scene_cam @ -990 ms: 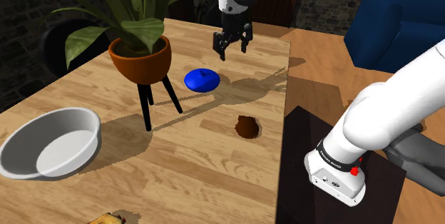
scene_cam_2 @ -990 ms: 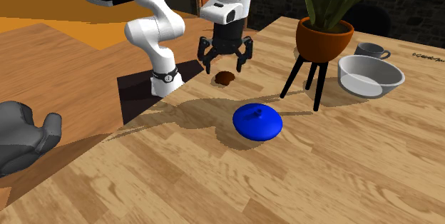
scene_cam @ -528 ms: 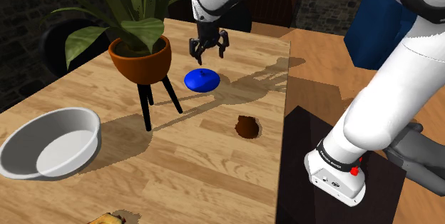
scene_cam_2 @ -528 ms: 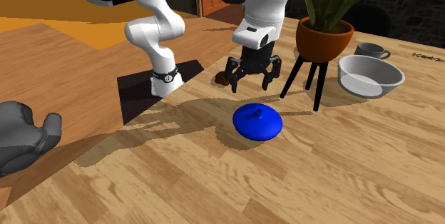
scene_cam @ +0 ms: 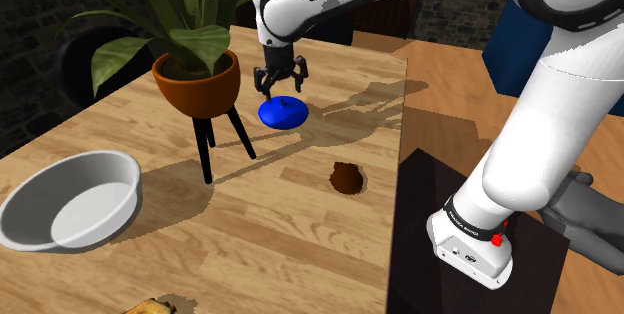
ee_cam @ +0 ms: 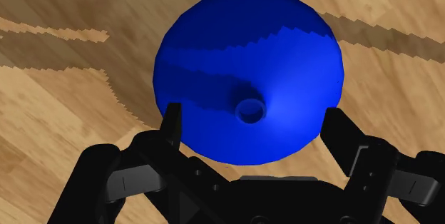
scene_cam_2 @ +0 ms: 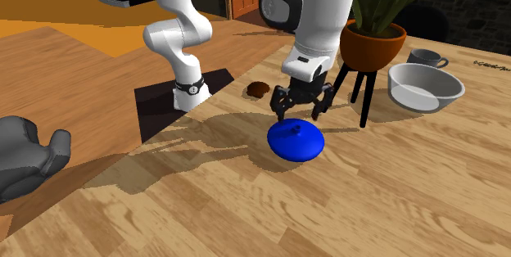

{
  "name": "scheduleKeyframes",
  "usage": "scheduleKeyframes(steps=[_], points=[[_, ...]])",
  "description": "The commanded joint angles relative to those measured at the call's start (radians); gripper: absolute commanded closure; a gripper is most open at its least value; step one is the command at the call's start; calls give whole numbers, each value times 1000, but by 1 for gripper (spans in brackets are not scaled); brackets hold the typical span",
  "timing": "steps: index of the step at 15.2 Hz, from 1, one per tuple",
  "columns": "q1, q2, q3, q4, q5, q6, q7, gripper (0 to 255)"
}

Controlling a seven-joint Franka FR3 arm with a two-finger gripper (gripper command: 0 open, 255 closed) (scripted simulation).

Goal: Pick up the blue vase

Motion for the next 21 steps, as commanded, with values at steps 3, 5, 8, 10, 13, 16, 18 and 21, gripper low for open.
scheduleKeyframes(steps=[3, 5, 8, 10, 13, 16, 18, 21], points=[[0, 10, -1, -23, -4, 34, 4, 0], [1, 9, 0, -26, -4, 35, 4, 255], [1, 9, 0, -26, -4, 35, 5, 255], [1, 9, 0, -25, -4, 34, 4, 255], [0, 10, -1, -23, -4, 34, 4, 255], [0, -3, 0, 1, 1, -4, -1, 255], [-1, -11, 1, 19, 4, -29, -4, 255], [-1, -21, 1, 47, 8, -66, -8, 255]])
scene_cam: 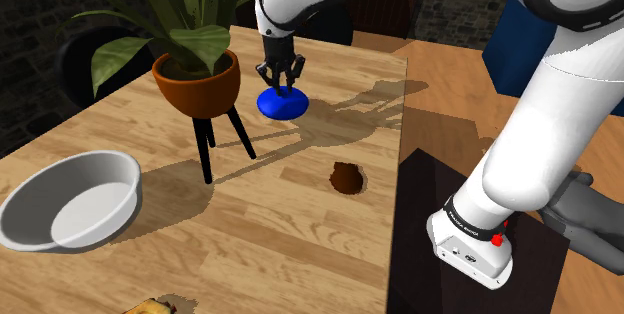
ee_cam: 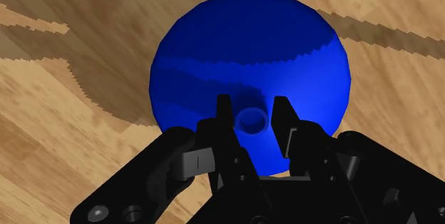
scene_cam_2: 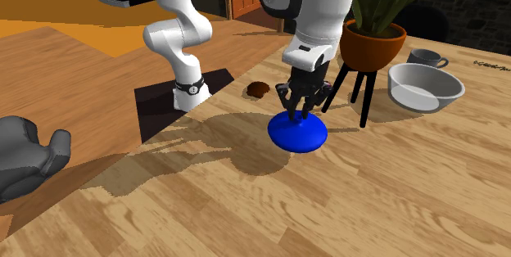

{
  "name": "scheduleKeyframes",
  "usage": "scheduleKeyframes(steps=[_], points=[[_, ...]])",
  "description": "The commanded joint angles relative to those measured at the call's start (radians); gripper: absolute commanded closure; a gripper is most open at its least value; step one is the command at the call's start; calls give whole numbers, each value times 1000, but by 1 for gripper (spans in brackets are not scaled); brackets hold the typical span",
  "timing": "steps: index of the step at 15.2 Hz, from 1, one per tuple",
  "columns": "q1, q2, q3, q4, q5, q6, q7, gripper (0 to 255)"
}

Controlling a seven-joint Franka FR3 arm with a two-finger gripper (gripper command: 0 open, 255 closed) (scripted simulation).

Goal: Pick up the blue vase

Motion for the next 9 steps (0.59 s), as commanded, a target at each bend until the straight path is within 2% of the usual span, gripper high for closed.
scheduleKeyframes(steps=[1, 9], points=[[0, -7, 1, 19, 3, -26, -2, 255], [0, -21, 2, 85, 8, -105, -8, 255]])
